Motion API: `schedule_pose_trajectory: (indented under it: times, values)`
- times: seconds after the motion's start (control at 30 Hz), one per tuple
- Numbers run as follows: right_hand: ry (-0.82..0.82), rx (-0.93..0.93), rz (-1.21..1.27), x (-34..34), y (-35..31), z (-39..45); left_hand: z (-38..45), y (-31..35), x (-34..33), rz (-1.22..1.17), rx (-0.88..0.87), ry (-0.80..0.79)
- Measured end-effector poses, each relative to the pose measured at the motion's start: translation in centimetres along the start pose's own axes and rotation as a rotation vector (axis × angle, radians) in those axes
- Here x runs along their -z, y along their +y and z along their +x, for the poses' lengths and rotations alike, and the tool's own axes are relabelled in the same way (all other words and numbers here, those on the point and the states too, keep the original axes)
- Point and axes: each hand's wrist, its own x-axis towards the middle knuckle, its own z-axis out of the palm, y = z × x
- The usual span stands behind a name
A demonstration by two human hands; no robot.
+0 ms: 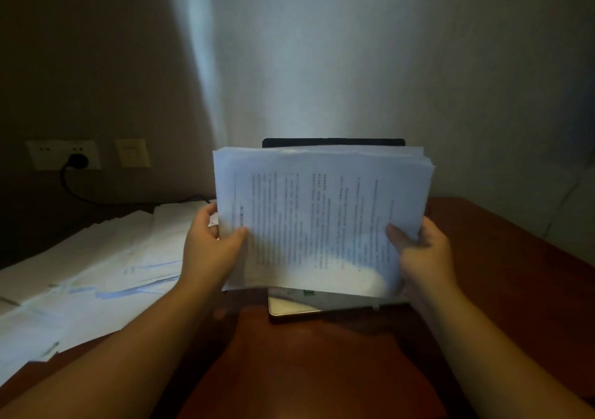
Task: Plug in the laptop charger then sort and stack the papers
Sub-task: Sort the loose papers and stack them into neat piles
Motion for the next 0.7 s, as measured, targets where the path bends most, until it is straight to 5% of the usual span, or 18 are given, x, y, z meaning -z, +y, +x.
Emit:
schedule_pose_trajectory:
  times: [0.13, 0.27, 0.33, 0.5, 0.7]
  values:
    - [0.032, -0.066, 0.102, -1.3, 0.0, -0.7, -0.4, -0.5, 1.0, -0.286, 0.254, 0.068]
    - [0.060, -0.133, 0.175, -3.3, 0.6, -2.3, -2.8, -0.1, -0.3, -0.804, 0.639, -0.125]
    - [0.018, -0.188, 0.232, -4.5, 0.8, -3.5, -3.9, 0.6, -1.8, -0.867, 0.620, -0.146]
    - [-0.194, -0.223, 0.300, -4.7, 0.6, -5.0, -3.0, 1.3, -2.0, -0.661, 0.309, 0.134]
    - [-0.316, -0.152, 0.311, -2.1, -0.8, -2.2, -0.5, 3.5, 2.4, -0.258, 0.175, 0.040]
